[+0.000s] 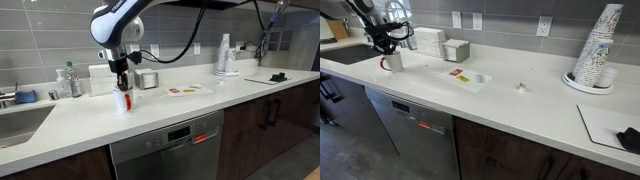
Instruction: Put the paper inside the mug
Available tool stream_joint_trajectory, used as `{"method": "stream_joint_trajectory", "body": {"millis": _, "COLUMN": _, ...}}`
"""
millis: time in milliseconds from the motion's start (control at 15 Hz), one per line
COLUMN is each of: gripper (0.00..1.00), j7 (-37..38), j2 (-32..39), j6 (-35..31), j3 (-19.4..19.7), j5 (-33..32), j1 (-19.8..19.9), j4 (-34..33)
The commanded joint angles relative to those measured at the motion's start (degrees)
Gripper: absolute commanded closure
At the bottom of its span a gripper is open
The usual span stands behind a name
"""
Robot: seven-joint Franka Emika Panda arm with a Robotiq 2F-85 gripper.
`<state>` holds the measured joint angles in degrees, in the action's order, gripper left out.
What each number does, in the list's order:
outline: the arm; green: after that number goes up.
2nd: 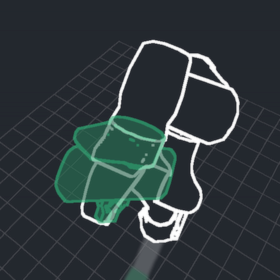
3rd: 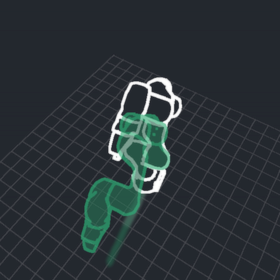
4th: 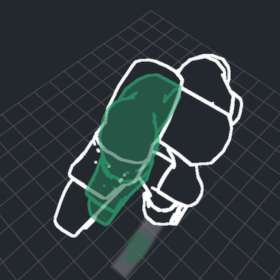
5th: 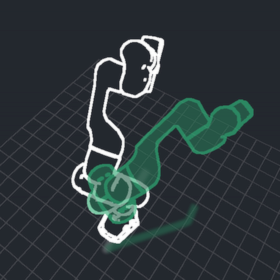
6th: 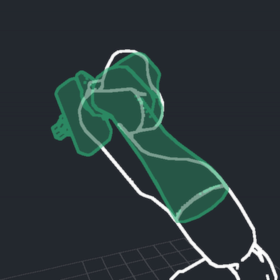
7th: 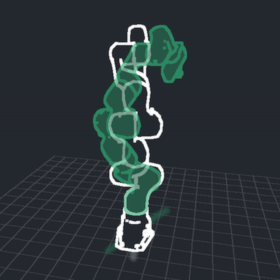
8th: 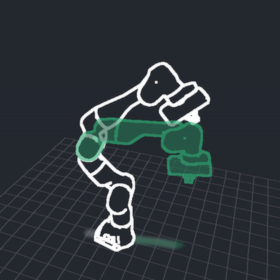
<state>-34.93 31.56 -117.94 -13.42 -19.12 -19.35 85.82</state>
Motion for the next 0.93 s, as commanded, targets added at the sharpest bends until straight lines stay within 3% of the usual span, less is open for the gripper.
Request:
{"method": "stream_joint_trajectory", "body": {"millis": 0, "gripper": 1.0, "j7": 0.05, "j2": -1.06, "j6": -1.84, "j3": -0.7, "j5": 1.48, "j1": 1.4, "j4": 0.67}}
{"method": "stream_joint_trajectory", "body": {"millis": 867, "gripper": 1.0, "j7": 0.48, "j2": -4.39, "j6": -2.17, "j3": -1.33, "j5": 6.49, "j1": 2.95, "j4": 0.48}}
